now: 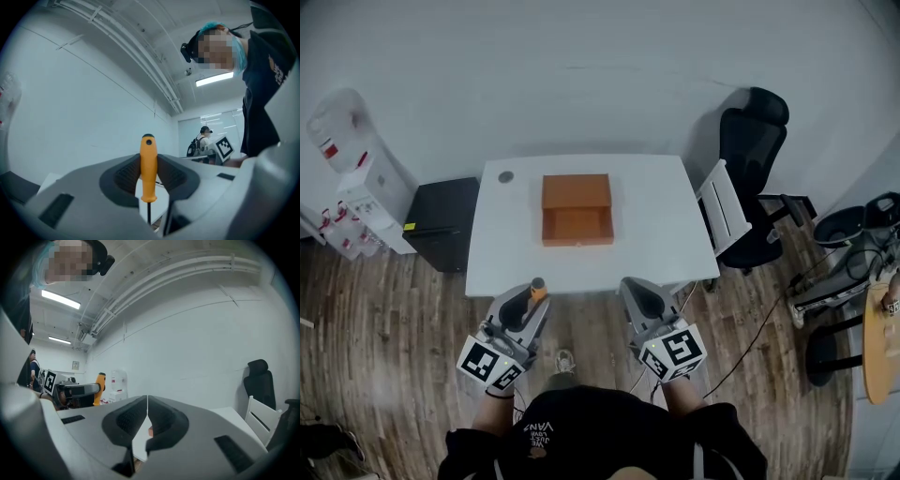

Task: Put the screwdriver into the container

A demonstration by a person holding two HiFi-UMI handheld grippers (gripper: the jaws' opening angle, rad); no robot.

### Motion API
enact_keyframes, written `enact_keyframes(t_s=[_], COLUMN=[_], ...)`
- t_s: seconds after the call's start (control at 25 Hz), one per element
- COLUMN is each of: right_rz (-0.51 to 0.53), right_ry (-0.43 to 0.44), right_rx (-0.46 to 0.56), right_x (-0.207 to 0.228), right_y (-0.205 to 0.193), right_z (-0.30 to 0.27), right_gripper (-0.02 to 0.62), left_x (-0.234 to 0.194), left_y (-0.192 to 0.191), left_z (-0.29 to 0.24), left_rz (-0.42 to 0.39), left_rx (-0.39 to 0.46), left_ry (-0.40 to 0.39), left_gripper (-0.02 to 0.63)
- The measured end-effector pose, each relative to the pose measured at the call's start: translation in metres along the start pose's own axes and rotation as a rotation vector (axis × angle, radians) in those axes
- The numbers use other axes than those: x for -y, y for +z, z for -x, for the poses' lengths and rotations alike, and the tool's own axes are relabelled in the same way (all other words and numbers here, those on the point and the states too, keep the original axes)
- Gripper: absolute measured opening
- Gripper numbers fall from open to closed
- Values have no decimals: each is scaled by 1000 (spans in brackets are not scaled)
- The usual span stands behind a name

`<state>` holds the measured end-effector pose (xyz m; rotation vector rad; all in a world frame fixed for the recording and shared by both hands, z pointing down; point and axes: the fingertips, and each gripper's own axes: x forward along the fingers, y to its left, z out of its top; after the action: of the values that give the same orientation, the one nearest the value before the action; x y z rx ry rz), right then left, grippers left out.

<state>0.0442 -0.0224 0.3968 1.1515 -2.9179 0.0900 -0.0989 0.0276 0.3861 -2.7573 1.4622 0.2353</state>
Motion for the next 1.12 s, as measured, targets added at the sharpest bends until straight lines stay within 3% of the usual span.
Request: enact_keyframes(t_s=[0.72,1.12], right_rz=[30,18], right_ry=[-125,-149], right_rx=[37,22], right_x=[28,56], right_y=[15,12], right_z=[-99,-132], right_gripper=[12,12], left_x=[-108,-146], left_y=[2,-9], left_z=[-48,-77], left_rz=[-3,28], left_rx=[6,-4], left_ry=[-105,-96], left_gripper=[114,114])
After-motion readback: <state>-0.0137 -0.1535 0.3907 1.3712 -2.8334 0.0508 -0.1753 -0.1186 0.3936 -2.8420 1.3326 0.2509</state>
